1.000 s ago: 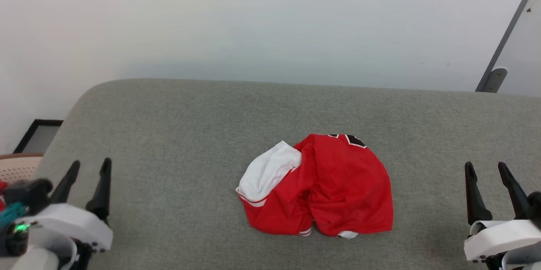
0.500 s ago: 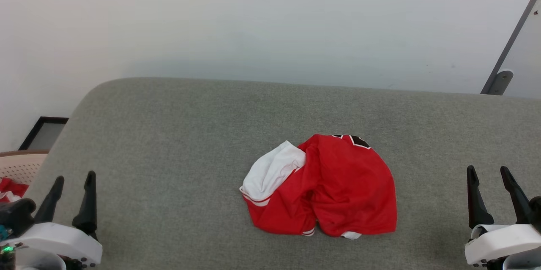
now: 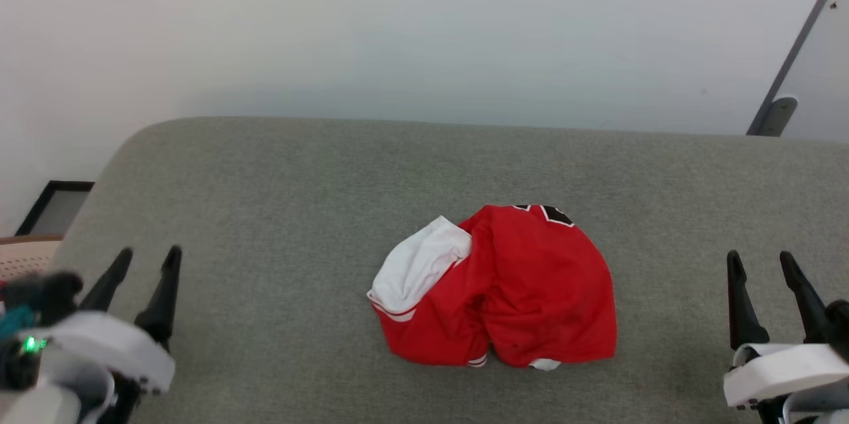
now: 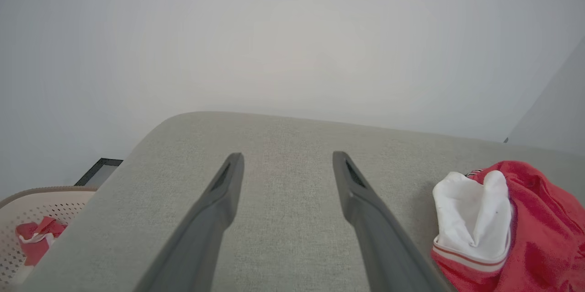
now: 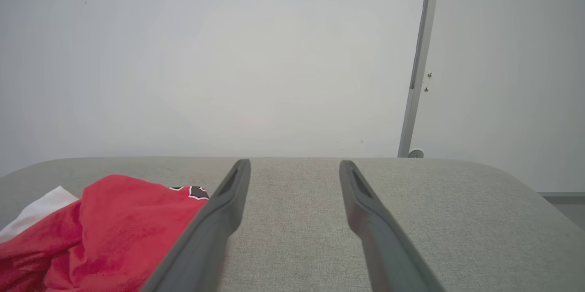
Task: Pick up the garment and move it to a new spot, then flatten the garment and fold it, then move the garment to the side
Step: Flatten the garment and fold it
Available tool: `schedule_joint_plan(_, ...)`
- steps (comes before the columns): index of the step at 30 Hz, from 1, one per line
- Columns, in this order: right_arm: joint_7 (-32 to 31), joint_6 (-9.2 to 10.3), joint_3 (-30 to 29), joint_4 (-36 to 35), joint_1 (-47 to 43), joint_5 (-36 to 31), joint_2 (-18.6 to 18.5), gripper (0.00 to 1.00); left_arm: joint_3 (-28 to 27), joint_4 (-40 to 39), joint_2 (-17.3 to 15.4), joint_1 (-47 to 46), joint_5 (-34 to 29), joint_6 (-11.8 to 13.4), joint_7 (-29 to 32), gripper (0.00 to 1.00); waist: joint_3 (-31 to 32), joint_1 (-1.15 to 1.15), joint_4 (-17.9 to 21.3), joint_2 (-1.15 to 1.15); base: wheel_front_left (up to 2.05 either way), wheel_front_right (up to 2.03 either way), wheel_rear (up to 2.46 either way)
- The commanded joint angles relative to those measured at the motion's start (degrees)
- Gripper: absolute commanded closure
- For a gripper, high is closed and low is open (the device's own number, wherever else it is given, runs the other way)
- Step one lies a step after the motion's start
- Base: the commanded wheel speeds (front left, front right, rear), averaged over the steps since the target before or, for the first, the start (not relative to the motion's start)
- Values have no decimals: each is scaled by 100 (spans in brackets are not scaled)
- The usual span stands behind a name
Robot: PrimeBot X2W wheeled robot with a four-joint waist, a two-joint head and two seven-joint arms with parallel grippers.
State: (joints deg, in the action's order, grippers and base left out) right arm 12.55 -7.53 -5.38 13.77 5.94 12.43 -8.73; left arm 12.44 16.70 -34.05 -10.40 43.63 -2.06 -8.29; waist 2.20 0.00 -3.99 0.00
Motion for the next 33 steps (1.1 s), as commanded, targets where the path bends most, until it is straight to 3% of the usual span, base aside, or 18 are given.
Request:
schedule_joint_plan(1,-9,8,31,-29,89,-36,16,0,59,-79,-57,-192,47,-62,199,0,-75,0,88,0,0,0,0)
schedule_joint_plan(11,80,8,272,47,416,39,113,0,753,-389,-245,-1563,175,-360,1978,0,-480,0,709,0,0,0,0)
schedule_joint_plan(23,226,8,378,305,715,113,220,0,1763,-70,-6,-2830,420,-504,3860,0,-882,0,1526,0,0,0,0)
schedule_joint_plan(33,264,8,409,398,741,153,294,0,2351,412,84,-3034,485,-539,4694,0,-998,0,1810,0,0,0,0)
